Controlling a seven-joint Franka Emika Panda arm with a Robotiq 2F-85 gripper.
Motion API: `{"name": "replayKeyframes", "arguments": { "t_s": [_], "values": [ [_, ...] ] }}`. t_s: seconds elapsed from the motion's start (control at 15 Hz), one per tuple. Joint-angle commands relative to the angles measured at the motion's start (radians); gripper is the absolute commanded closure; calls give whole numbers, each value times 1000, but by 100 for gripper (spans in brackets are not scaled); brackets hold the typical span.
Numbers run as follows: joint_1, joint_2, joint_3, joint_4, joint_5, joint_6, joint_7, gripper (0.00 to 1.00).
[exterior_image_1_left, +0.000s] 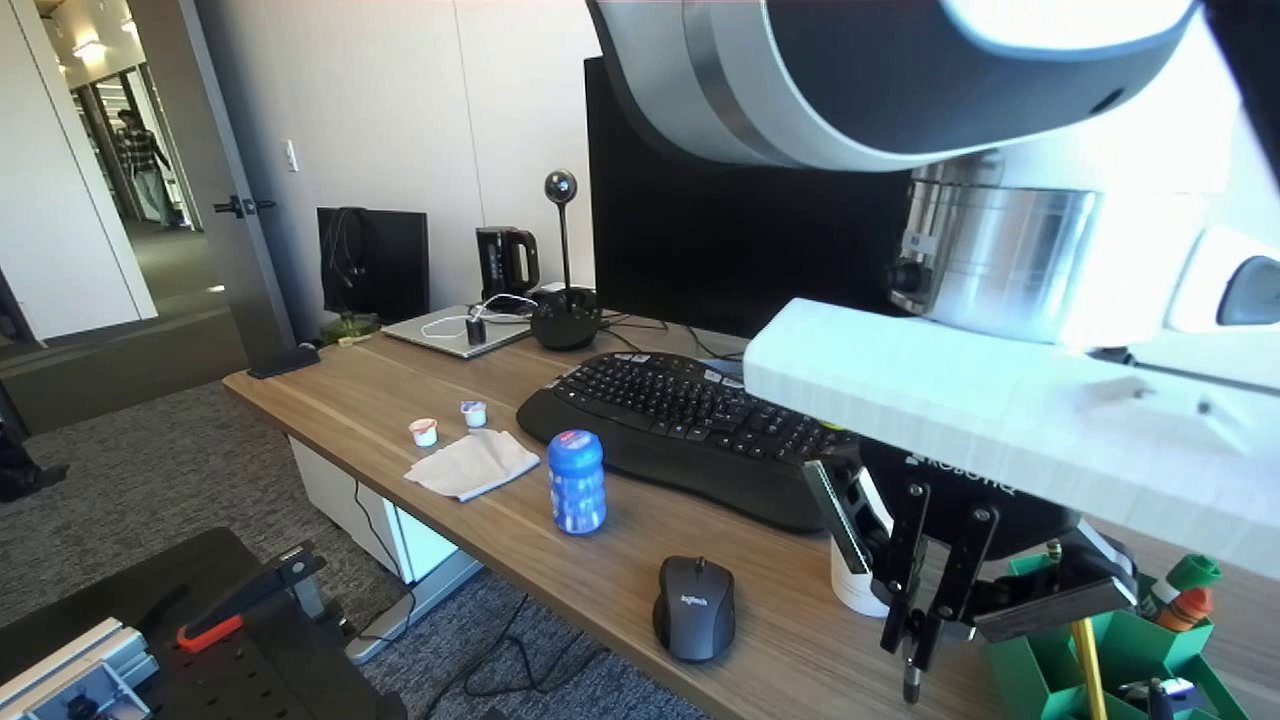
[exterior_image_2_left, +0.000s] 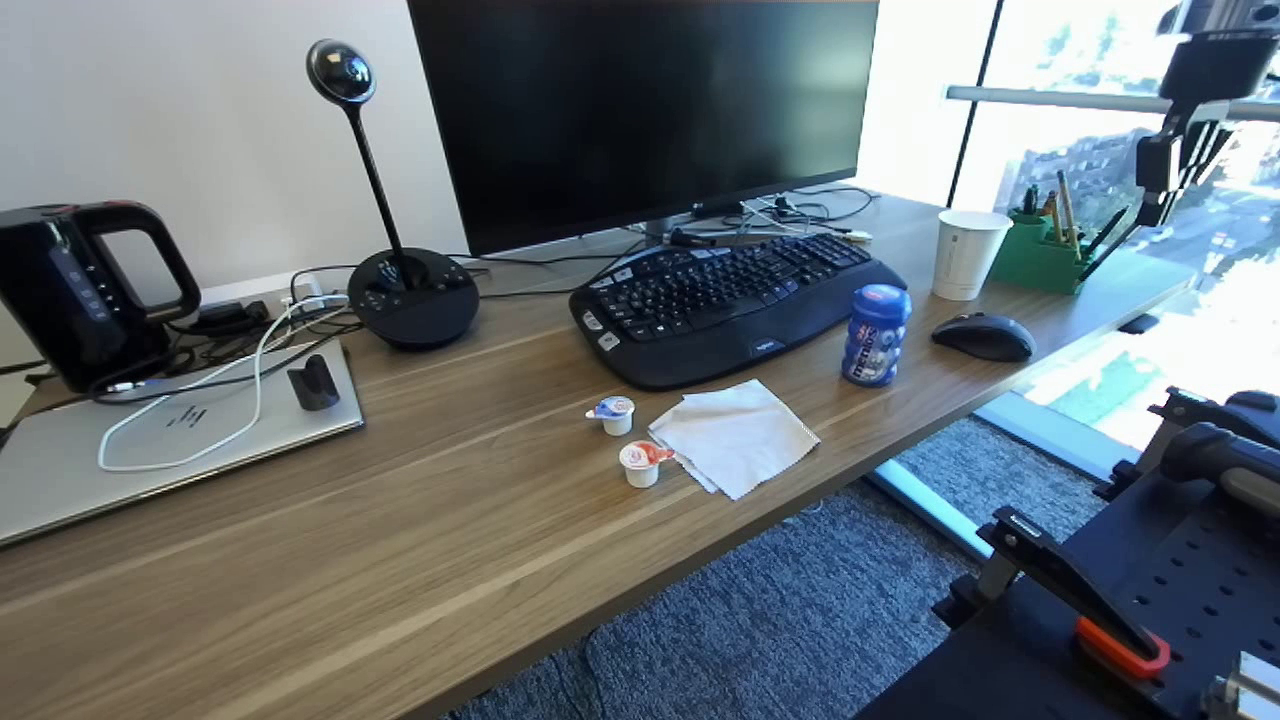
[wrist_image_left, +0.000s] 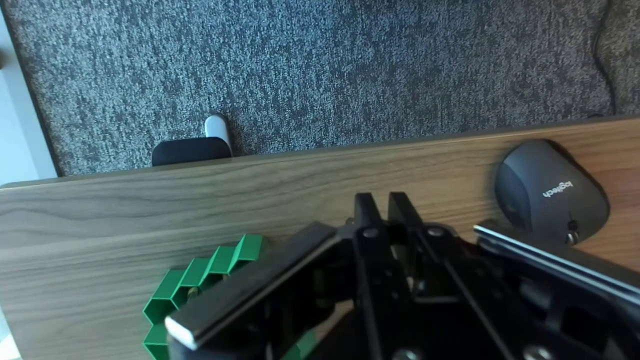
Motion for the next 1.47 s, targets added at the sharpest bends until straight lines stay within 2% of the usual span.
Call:
{"name": "replayKeyframes", "arguments": {
  "t_s": [0.0, 0.33, 0.87, 1.4],
  "values": [
    [-34, 27, 31, 26, 35, 30, -56, 97],
    [-54, 50, 53, 47, 59, 38, -96, 97],
    [-92, 68, 100, 49, 142, 160, -214, 97],
    [-107, 115, 112, 63, 139, 224, -240, 97]
  ]
}}
